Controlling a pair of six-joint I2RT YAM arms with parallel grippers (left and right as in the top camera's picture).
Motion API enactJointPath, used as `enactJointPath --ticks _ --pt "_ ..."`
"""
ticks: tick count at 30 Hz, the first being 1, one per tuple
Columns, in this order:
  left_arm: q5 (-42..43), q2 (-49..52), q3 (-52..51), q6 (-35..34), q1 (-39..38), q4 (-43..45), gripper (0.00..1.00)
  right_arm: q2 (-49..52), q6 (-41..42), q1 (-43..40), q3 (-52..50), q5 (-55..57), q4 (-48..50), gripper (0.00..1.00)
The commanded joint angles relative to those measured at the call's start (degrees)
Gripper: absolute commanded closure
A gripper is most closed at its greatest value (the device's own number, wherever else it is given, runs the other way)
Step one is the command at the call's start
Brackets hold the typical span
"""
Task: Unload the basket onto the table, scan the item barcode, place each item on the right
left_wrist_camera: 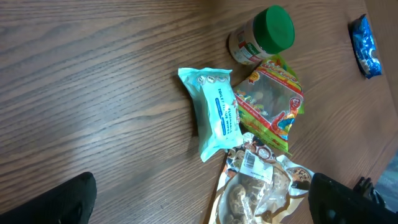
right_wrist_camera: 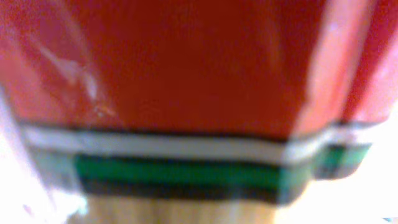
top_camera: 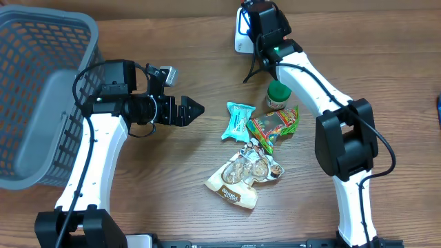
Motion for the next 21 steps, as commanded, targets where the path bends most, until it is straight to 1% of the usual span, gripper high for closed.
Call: enactJointPath --ticks 1,10,13,16,21 --pt "-0.2 -1.4 1.4 -0.1 0.1 0.0 0.00 -0.1 -1.7 -0.1 3.0 3.8 1.5 0.96" --pt "-0.4 -1.4 1.4 -0.2 -0.2 0.0 0.00 -0.1 -2.5 -0.1 3.0 4.1 1.8 0.97" --pt "-0.3 -1.4 1.4 -0.2 -0.2 -0.1 0.00 -0.2 -3.3 -0.1 3.2 11.2 4.7 0.97" --pt "-0.2 -1.4 1.4 -0.2 -0.2 0.0 0.00 -1.5 -4.6 -0.2 5.1 17.9 5.4 0.97" --pt "-0.2 -1.4 1.4 -0.2 -0.2 -0.1 0.00 -7.9 -4.5 -1.5 6.4 22.7 4.7 0.97"
